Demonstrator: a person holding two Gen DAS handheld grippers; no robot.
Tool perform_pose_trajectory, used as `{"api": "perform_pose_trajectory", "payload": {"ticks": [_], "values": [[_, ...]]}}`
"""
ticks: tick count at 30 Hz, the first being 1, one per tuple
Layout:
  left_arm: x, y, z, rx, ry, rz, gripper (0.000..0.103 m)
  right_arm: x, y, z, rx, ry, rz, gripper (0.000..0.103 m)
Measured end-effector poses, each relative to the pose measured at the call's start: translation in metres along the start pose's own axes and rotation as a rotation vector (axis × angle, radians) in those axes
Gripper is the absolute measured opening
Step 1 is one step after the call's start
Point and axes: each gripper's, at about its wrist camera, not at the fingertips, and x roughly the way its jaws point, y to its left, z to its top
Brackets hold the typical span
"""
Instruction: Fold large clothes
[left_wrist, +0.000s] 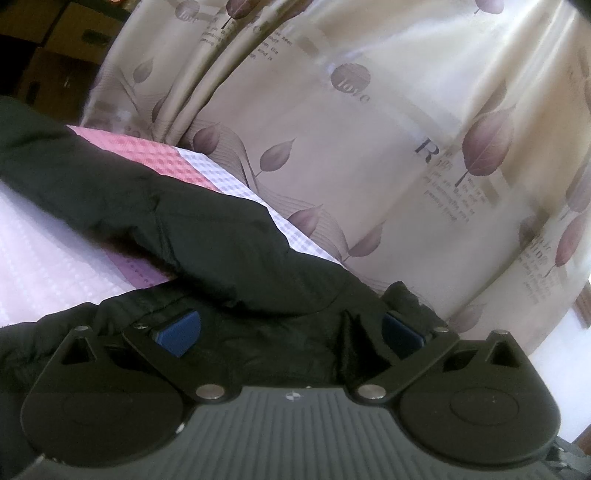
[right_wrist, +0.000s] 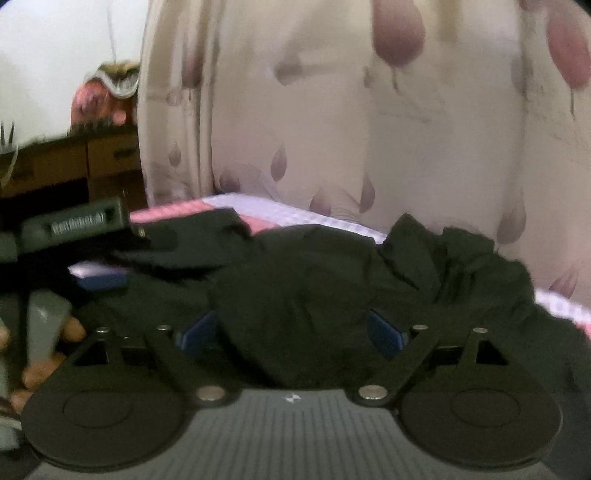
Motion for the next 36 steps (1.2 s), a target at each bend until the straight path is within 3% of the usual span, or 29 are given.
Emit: {"api": "perform_pose_trajectory", "payload": {"ticks": [5,8,12,19,22,27,30,32,36], "values": [[0.001,0.001,0.0,-0.002,0.004,0.0,0.103,0.008,-0.008,-0.004,0.055,0.036,-0.063,0.088],[0.002,0.0,0.006,0.015,0.057,-0.012,0.103,0.02,-0.008,-0.02,0.054,0.107,-0.074,0.073],[-0.019,0.013,0.023,-0.003,0.076,0.012,0.103,0.03,0.004,-0.029,-0.015,0.143,-0.096,0.074],[-0.061,0.091,0.077,-0.172,0.098,0.107,0.103,0.03,0.003,-0.031,-0.016,0.159,-0.083,0.076],[-0.076,0.131,0.103,-0.224,0.048,0.197,0.103,0.03,0.006,-0.03,-0.033,0.162,-0.091,0.082],[-0.077,0.201,0.139,-0.363,0.061,0.276,0.103,0.029,0.005,-0.031,-0.05,0.163,-0.101,0.087],[-0.067,0.232,0.149,-0.457,0.103,0.253,0.102,0.029,0.005,-0.031,-0.054,0.164,-0.105,0.088],[-0.064,0.246,0.154,-0.505,0.081,0.214,0.102,0.029,0.005,-0.031,-0.057,0.165,-0.112,0.089],[-0.052,0.255,0.166,-0.544,0.065,0.205,0.099,0.029,0.007,-0.032,-0.065,0.168,-0.126,0.092]]}}
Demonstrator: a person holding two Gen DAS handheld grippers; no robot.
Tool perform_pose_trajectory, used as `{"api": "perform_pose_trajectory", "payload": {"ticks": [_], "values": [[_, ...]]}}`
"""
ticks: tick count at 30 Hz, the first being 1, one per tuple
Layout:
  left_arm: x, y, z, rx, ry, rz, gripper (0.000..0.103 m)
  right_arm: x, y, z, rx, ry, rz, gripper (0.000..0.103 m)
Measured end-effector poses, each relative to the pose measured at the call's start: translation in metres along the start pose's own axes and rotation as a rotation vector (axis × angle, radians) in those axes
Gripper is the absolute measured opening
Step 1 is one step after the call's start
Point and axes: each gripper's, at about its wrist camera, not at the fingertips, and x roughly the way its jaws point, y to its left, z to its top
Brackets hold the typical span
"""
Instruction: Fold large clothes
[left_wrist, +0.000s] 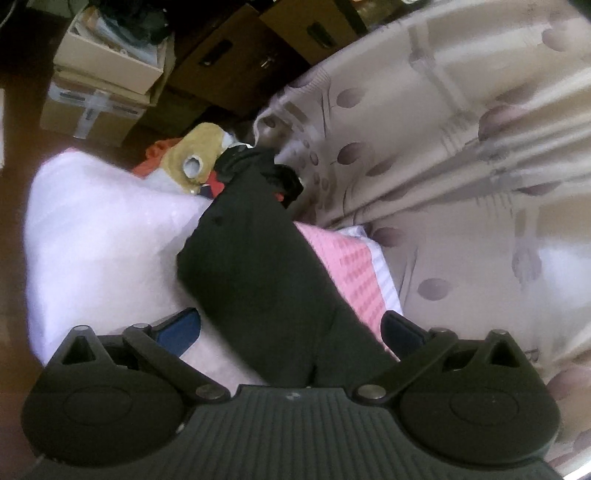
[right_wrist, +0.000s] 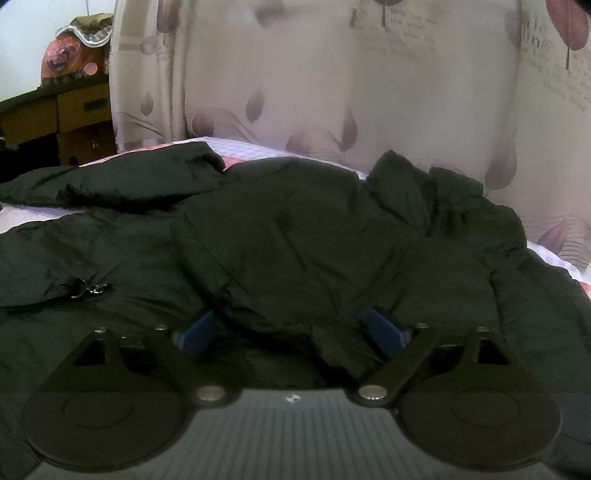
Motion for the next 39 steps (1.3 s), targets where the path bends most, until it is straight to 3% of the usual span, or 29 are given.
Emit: {"api": "perform_pose_trajectory", "payload": {"ticks": [2,3,4,6,10,14,16,21,26,29,33,37,39], "values": [[0.002,0.001,0.001,-0.018,-0.026,0.005,0.088,0.0,0.0,0.0,0.0,0.001,-0.002,0.093],[0.009,-0.001,0.003,-0.013,-0.035,0.021,0.071,0.0,0.0,0.0,-0.001,0.001,-0.002,0.093],[0.013,-0.002,0.004,0.005,-0.031,0.037,0.04,0.0,0.0,0.0,-0.001,0.001,-0.002,0.093],[0.022,-0.007,0.006,0.064,-0.017,0.075,0.009,0.0,0.0,0.0,0.0,0.001,-0.001,0.093],[0.019,-0.031,0.003,0.148,-0.09,0.093,0.009,0.0,-0.003,0.0,0.019,-0.003,0.001,0.093],[-0.009,-0.103,-0.022,0.295,-0.166,-0.045,0.009,-0.01,-0.021,-0.001,0.149,-0.056,-0.011,0.093],[-0.026,-0.149,-0.046,0.382,-0.173,-0.157,0.009,-0.026,-0.036,-0.003,0.263,-0.106,-0.021,0.093],[-0.056,-0.255,-0.131,0.593,-0.066,-0.433,0.009,-0.073,-0.067,-0.005,0.373,-0.183,-0.077,0.093],[-0.056,-0.318,-0.237,0.723,0.093,-0.616,0.009,-0.13,-0.11,-0.015,0.464,-0.265,-0.146,0.093],[-0.041,-0.333,-0.304,0.799,0.187,-0.648,0.009,-0.155,-0.135,-0.029,0.536,-0.299,-0.174,0.093],[-0.006,-0.331,-0.378,0.857,0.312,-0.619,0.009,-0.17,-0.155,-0.052,0.566,-0.285,-0.211,0.093],[0.032,-0.319,-0.429,0.969,0.366,-0.583,0.01,-0.172,-0.168,-0.069,0.587,-0.265,-0.215,0.093],[0.044,-0.306,-0.445,1.01,0.383,-0.574,0.016,-0.167,-0.173,-0.071,0.601,-0.262,-0.203,0.093]]}}
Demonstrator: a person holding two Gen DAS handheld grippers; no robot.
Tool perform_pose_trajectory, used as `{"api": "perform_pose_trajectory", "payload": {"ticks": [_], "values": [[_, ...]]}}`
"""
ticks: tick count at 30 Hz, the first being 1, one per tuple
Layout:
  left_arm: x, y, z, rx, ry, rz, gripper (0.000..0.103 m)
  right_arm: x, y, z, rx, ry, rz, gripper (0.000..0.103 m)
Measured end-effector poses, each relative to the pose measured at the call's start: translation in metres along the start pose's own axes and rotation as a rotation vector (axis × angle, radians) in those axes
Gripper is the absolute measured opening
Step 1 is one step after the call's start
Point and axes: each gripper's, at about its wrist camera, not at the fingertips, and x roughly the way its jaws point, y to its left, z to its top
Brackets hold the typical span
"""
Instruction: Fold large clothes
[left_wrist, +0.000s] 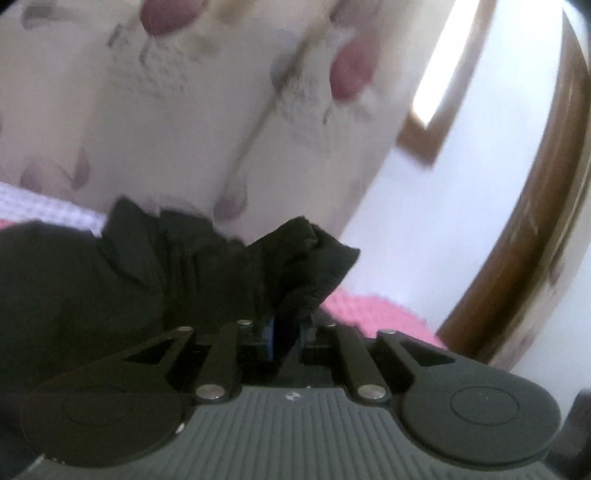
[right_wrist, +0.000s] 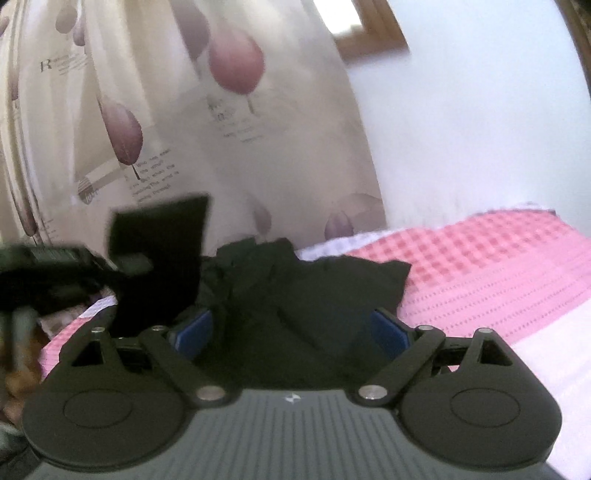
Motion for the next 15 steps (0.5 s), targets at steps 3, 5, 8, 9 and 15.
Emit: {"api": "perform_pose_trajectory", "payload": {"ticks": [3,5,8,9,15], "values": [[0.011,0.007,-0.015,0.046,0.039,0.01,0.056,0.003,-0.005,0.0,0.015,0.008,0.02,0.093],[0.002,0.008,-0.028,0.06,0.015,0.03,0.095,0.003,-0.006,0.002,0.032,0.009,0.036,0.093],[-0.014,0.013,-0.034,0.039,-0.047,-0.014,0.103,0.01,-0.004,0.009,0.057,0.006,0.058,0.093],[-0.019,0.017,-0.032,0.016,-0.04,-0.041,0.103,0.013,-0.002,0.012,0.061,0.002,0.069,0.093],[-0.054,0.067,-0.025,-0.159,-0.098,0.05,0.096,0.031,0.035,0.028,-0.076,-0.02,0.118,0.077]]}}
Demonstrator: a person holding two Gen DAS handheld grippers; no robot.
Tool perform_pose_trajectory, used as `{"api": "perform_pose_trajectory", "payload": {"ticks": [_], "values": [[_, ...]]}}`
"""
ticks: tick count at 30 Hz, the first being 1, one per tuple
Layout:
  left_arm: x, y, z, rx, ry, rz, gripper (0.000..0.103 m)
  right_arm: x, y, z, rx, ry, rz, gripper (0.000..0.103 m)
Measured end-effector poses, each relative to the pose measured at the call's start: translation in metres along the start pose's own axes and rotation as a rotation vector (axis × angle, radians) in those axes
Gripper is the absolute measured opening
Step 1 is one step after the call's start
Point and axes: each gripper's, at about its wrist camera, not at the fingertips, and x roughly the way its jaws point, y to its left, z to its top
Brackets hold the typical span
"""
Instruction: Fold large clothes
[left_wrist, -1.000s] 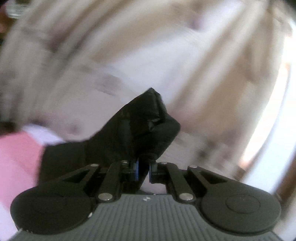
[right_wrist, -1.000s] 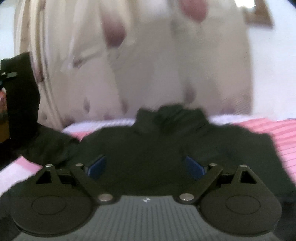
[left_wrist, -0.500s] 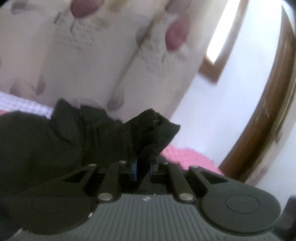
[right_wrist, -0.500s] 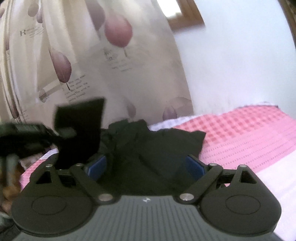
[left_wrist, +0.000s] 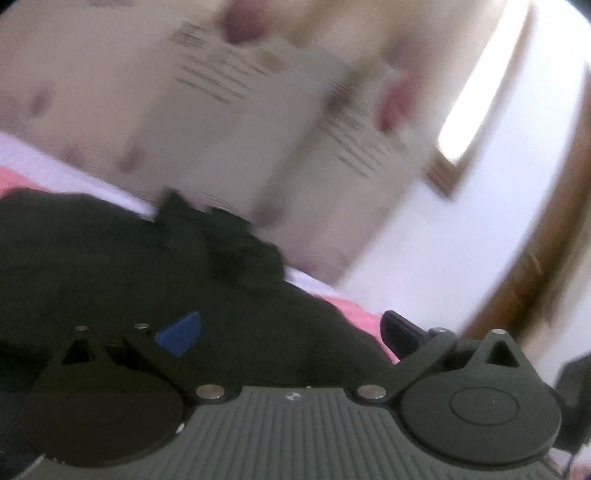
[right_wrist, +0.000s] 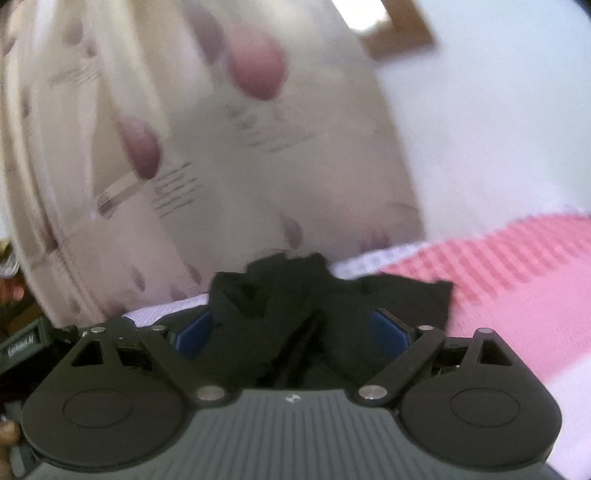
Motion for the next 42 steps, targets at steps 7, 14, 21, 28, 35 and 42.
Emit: {"api": "perform_pose_trajectory", "payload": {"ticks": [7,14,21,28,35,42], "values": [[0.017,0.054,0.059,-0.014,-0.017,0.159,0.049,0.075,0.069,0.01,-0.295,0.129,0.033,0.02],[0.073,0.124,0.064,-0.068,0.122,0.288,0.025,0.15,0.063,-0.025,-0.359,0.313,-0.055,0.015],[0.07,0.184,0.052,-0.216,0.093,0.265,0.011,0.164,0.04,-0.031,-0.267,0.364,-0.035,0.012],[0.046,0.202,0.059,-0.234,0.018,0.362,0.011,0.141,0.016,-0.023,-0.248,0.357,-0.044,0.012],[0.047,0.207,0.064,-0.204,0.03,0.434,0.011,0.137,0.01,-0.034,-0.318,0.345,-0.062,0.011],[0.039,0.178,0.067,-0.063,0.007,0.542,0.009,0.106,0.021,-0.013,-0.311,0.271,-0.071,0.013]]}}
